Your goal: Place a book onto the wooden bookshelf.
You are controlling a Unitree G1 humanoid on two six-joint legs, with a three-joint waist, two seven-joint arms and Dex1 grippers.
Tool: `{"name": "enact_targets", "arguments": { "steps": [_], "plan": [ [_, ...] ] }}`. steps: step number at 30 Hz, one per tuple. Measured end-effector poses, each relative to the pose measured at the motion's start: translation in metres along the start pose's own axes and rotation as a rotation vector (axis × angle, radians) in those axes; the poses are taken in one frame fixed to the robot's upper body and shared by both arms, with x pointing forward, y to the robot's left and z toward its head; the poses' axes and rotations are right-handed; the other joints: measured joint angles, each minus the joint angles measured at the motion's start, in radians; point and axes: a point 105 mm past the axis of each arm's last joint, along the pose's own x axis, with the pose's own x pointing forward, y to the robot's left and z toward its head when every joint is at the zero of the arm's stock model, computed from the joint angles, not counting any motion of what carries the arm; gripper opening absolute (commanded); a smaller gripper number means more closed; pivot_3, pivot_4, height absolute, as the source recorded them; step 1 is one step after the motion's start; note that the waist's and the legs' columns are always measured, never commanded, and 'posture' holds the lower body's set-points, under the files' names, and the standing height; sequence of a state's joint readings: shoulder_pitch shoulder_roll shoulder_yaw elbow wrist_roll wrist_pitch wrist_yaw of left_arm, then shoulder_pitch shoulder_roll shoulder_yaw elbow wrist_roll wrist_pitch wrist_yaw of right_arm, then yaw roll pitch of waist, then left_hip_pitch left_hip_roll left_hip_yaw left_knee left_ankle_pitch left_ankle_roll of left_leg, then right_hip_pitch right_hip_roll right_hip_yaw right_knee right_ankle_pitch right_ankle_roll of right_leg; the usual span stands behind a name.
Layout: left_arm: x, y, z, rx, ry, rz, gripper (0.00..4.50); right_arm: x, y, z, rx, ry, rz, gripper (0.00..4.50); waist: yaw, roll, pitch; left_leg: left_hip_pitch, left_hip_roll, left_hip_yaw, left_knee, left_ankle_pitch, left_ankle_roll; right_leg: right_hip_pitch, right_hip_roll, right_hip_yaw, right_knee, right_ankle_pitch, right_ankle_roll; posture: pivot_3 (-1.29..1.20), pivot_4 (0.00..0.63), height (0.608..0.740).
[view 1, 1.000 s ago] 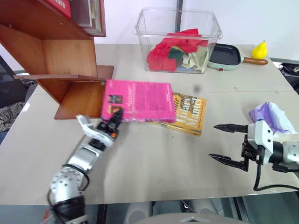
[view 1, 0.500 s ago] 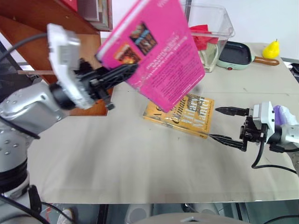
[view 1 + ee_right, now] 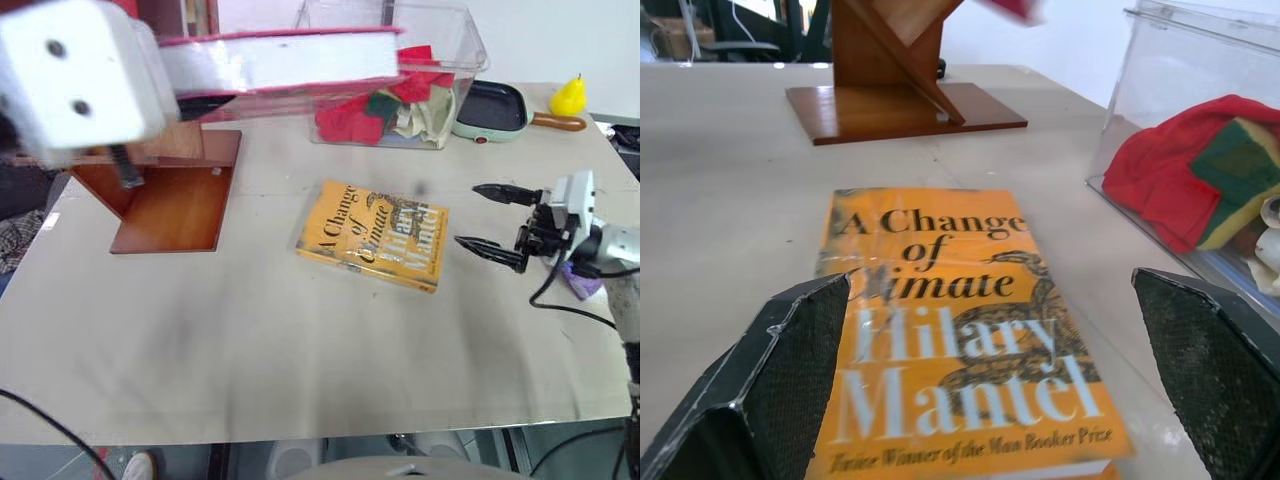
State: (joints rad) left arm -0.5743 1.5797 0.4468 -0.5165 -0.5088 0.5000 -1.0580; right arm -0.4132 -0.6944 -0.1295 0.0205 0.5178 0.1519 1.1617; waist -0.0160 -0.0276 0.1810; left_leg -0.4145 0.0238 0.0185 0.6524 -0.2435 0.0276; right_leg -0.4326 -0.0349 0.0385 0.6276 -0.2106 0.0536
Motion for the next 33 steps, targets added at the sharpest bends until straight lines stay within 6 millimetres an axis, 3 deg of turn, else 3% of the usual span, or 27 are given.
{"name": "enact_targets", "arguments": {
  "steps": [3,7,13,17,20,25,28,33],
  "plan": [
    [-0.010,-0.004,-0.009,0.009,0.099,-0.073,0.18,0.002,-0.003,0.002,-0.007,-0.015,0.018,4.50,0.001,0.000,0.001,0.000,0.000,0.000,0.000,0.000,0.000,0.000,0.001,0.000,0.000,0.000,0.000,0.00,0.150,0.740],
    [-0.038,0.015,-0.022,0.041,0.263,-0.038,0.18,0.001,-0.005,0.018,-0.029,-0.086,0.069,4.50,0.000,0.000,0.001,0.000,0.000,0.000,0.000,0.000,0.000,0.000,0.001,0.000,0.000,0.000,0.000,0.00,0.150,0.740],
    [-0.057,0.023,-0.037,0.093,0.382,-0.035,0.18,-0.002,-0.005,0.031,-0.039,-0.149,0.089,4.50,0.000,0.000,0.001,0.000,0.000,0.001,0.001,0.000,0.000,0.000,0.001,0.000,0.002,0.000,0.000,0.00,0.150,0.740],
    [-0.063,0.018,-0.066,0.111,0.518,-0.056,0.18,-0.001,-0.003,0.040,-0.062,-0.174,0.103,4.50,0.000,0.000,0.001,0.001,0.001,0.001,0.002,0.000,0.000,-0.001,0.001,0.001,0.006,0.000,0.000,0.00,0.150,0.740],
    [-0.062,0.007,-0.086,0.082,0.574,-0.069,0.18,-0.005,0.000,0.055,-0.092,-0.203,0.109,4.50,0.000,0.000,0.001,0.001,0.001,0.001,0.002,0.000,0.000,-0.002,0.001,0.002,0.009,0.000,0.000,0.00,0.150,0.740],
    [-0.057,0.003,-0.092,0.058,0.593,-0.051,0.18,-0.011,0.006,0.069,-0.123,-0.213,0.109,4.50,-0.008,0.000,0.001,0.004,0.002,0.003,0.003,0.000,0.000,-0.003,0.002,0.003,0.014,0.000,-0.001,0.00,0.150,0.740],
    [-0.029,-0.014,-0.110,0.029,0.603,-0.081,0.18,-0.014,0.019,0.065,-0.096,-0.192,0.110,4.50,-0.006,0.001,0.001,0.010,0.003,0.002,0.002,0.000,0.000,0.001,0.003,0.004,0.018,0.000,0.000,0.00,0.150,0.740],
    [-0.009,-0.020,-0.119,0.029,0.616,-0.079,0.18,-0.020,0.026,0.075,-0.120,-0.178,0.066,4.50,0.000,0.007,-0.003,0.027,0.003,0.004,0.001,0.000,0.000,0.014,0.004,0.005,0.020,-0.004,-0.003,0.00,0.150,0.740]
  ]
}}
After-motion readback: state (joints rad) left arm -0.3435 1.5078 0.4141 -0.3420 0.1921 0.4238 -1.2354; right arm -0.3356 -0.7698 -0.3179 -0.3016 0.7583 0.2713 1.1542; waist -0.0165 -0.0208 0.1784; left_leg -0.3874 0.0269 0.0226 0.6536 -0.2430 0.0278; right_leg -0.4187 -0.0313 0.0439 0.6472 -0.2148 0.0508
